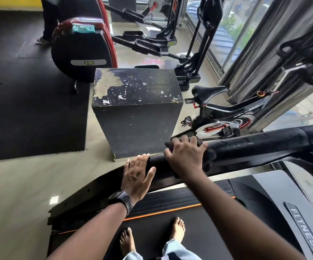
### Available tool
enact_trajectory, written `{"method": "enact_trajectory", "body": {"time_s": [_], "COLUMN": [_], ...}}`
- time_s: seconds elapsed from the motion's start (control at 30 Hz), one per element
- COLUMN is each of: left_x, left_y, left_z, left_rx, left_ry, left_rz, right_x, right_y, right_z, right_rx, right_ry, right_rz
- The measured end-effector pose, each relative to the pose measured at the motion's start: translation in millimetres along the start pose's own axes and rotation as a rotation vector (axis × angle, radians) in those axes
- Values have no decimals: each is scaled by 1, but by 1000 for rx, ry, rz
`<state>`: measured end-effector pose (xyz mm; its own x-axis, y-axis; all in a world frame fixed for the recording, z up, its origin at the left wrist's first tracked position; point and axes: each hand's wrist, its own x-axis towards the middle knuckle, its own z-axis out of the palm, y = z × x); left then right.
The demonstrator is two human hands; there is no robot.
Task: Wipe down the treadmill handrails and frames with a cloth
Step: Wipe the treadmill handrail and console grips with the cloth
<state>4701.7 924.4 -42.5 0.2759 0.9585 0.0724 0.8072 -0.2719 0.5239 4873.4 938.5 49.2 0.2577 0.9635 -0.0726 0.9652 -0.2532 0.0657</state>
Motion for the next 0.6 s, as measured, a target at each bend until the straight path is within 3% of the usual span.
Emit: {"method": "enact_trajectory", "body": {"time_s": [0.1, 0.23, 0.3, 0.37, 0.43, 0.5, 0.6], "left_x": [0, 1, 1, 2, 2, 3, 4], "left_y": [0, 4, 7, 9, 8, 8, 8], "left_z": [3, 3, 4, 3, 4, 4, 5], "left_rx": [15, 24, 21, 19, 22, 25, 18], "left_ry": [4, 20, 21, 18, 16, 13, 31], "left_rz": [3, 6, 21, 23, 22, 24, 26], "right_x": [-36, 3, 21, 18, -5, -27, -23], "right_y": [-13, -4, 6, 14, 9, -2, -6], "right_z": [23, 4, -9, -8, 0, 14, 17], "right_rx": [21, 17, 37, 71, 46, 49, 37], "right_ry": [150, -21, -143, -120, -29, 97, 102], "right_rz": [-108, -333, -246, -25, 63, -8, -193]}}
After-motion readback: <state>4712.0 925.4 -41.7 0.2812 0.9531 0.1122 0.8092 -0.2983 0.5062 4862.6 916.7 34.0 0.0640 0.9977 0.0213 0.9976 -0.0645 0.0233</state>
